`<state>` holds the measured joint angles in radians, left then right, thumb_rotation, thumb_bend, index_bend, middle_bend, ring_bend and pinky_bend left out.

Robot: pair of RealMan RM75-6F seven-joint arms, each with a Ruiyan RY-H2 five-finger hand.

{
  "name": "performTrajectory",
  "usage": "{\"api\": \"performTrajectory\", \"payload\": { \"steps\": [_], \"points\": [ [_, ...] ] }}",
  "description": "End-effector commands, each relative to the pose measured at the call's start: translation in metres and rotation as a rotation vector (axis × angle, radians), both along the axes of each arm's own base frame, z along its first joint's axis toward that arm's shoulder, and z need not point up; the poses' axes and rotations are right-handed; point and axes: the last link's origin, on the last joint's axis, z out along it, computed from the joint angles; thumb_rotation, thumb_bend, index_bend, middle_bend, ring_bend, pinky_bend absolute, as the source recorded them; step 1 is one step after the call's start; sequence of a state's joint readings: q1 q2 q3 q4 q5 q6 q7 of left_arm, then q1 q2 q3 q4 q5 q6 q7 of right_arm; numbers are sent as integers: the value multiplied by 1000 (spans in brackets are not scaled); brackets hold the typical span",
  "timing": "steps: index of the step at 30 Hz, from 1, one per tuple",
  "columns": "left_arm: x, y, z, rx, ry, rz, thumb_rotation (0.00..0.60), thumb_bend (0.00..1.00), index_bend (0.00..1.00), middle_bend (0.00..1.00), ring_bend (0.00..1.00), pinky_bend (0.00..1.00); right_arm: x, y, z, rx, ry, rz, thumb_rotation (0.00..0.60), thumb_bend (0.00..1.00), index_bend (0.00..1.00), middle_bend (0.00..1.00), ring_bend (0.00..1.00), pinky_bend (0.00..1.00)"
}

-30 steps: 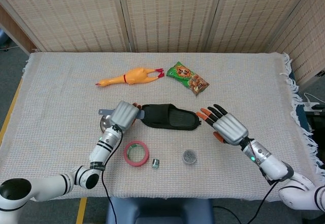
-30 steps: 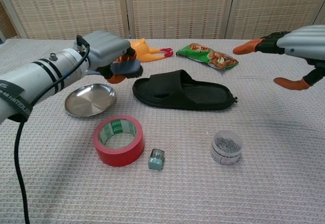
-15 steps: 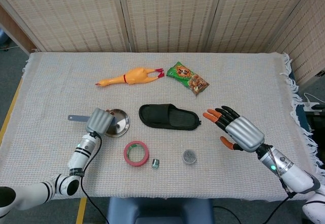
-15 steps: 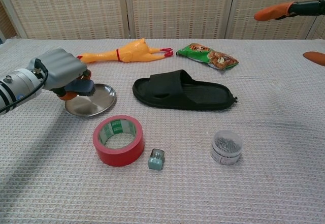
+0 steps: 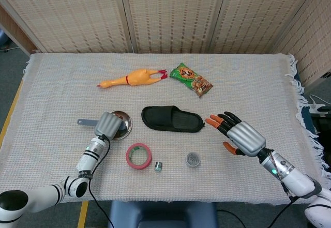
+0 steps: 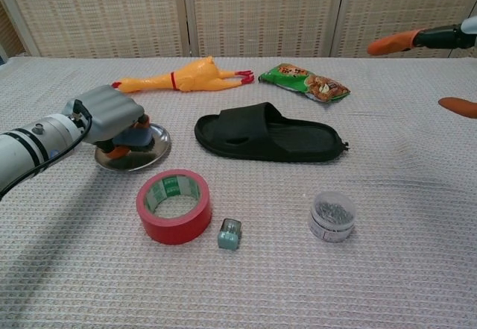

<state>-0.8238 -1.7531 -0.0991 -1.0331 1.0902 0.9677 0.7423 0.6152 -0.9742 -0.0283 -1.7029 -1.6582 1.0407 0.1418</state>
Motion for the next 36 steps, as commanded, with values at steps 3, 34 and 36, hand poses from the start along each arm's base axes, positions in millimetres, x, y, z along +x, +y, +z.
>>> {"api": "performTrajectory", "payload": {
  "steps": [3,34,36],
  "points": [
    [0,1,-3,0,21,8,600,410,312,319,763,1000,-2,0,1,-1,11,-3,600,434,0,0,0,0],
    [-25,-107,119,45,-529,76,600,398,0,0,67,354,-58,63,36,-292,-9,-121,600,316,0,0,0,0],
    [-52,-142,141,73,-696,88,600,383,0,0,12,146,-74,79,35,-357,3,-171,600,285,0,0,0,0]
  ]
}}
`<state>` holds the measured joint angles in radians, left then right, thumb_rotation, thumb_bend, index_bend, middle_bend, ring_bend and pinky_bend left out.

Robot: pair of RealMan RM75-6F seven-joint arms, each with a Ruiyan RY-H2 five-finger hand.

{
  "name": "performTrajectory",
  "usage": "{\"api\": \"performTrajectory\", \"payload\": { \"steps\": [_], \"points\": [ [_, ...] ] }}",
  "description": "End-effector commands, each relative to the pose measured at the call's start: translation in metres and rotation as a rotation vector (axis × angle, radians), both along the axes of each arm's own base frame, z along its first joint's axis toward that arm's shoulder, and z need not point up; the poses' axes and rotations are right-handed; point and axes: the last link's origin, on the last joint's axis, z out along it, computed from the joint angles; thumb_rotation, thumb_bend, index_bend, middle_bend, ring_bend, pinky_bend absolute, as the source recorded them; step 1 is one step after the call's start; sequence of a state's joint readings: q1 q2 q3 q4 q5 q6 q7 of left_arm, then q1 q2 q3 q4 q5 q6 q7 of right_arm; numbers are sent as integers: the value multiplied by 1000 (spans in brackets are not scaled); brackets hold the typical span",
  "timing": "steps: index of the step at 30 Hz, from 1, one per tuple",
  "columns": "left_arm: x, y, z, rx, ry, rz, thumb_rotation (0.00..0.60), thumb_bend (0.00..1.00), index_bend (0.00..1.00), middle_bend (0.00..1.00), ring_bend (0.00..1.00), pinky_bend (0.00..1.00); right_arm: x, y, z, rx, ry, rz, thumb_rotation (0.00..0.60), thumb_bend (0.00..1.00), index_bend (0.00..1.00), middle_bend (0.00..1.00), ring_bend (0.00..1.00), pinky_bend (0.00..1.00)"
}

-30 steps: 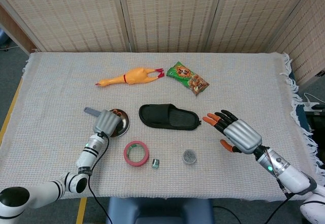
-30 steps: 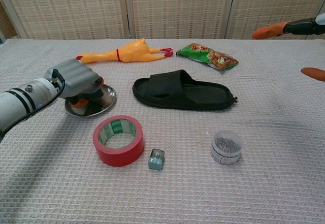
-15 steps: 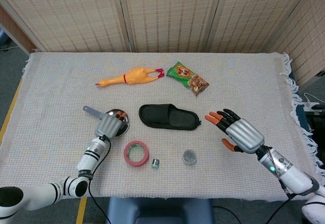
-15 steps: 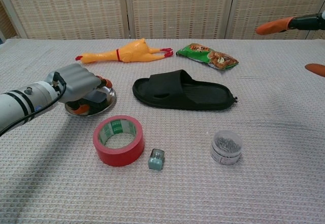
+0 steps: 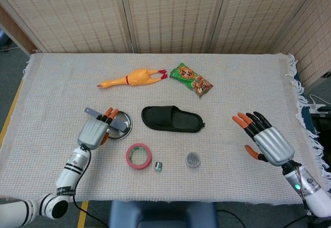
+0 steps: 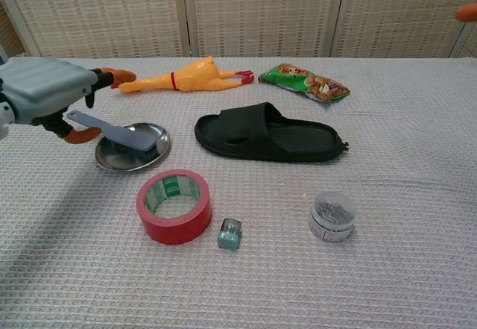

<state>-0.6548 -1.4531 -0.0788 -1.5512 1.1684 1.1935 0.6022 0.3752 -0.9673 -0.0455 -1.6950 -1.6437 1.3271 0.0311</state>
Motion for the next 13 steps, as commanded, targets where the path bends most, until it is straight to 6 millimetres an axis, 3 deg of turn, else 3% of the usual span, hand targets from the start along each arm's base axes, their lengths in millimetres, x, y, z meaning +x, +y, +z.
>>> {"api": "performTrajectory", "payload": {
  "steps": [1,6,9,13],
  "points": [
    [-71,-98,76,86,-430,61,600,376,0,0,3,114,-37,38,-3,-134,27,-118,600,266,0,0,0,0],
    [-125,-163,110,209,-553,133,600,375,0,0,0,79,-57,67,-8,-214,15,-157,600,201,0,0,0,0],
    [-139,-179,123,242,-561,132,600,360,0,0,0,72,-61,77,-9,-224,11,-154,600,201,0,0,0,0],
    [-137,-184,128,241,-547,95,600,356,0,0,0,68,-58,80,-6,-218,-18,-132,600,200,0,0,0,0]
  ]
}}
